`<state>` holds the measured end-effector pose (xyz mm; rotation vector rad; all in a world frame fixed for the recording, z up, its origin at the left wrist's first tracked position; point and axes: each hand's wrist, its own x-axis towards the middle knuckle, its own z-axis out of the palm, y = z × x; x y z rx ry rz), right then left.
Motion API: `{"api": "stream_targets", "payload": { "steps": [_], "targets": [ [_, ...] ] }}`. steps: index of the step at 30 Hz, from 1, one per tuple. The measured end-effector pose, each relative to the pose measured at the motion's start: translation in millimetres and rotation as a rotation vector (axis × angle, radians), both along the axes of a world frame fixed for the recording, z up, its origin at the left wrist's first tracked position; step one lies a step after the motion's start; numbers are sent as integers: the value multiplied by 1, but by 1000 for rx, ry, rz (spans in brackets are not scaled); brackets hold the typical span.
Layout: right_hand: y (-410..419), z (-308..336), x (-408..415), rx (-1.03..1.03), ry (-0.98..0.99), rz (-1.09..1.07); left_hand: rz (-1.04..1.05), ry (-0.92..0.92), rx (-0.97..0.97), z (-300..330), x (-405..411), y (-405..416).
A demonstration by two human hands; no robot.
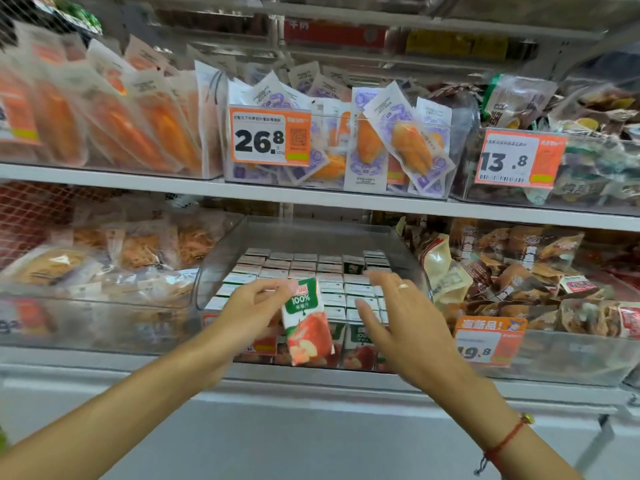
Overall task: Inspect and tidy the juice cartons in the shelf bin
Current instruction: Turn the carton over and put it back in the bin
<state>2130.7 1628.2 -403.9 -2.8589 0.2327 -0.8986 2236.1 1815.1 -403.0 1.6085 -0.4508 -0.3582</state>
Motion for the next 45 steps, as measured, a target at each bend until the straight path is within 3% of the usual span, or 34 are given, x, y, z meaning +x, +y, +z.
{"api": "stream_targets", "payload": {
  "steps": [4,5,8,18,26,32,37,42,45],
  "targets": [
    [45,-1,1,792,367,347,-6,-6,-12,-22,-22,22],
    [50,-6,1,905,411,427,-6,-15,-14,-25,-24,25],
    [54,-22,-2,988,398,521,-10,-61,-30,-31,-24,33],
    [59,-36,1,1172,249,419,-158,-33,19,-41,-22,42],
    [61,-34,9,1221,305,273,-179,105,45,-44,-22,41],
    [57,-31,7,1241,417,396,-107,168,-98,-43,-20,44],
    [62,-34,8,1265,294,347,-3,101,-75,-44,-18,43],
    [74,-39,7,833,111,225,63,104,-42,-45,-19,39],
    [80,-43,7,737,98,284,43,129,-8,-46,-20,39]
  ]
}}
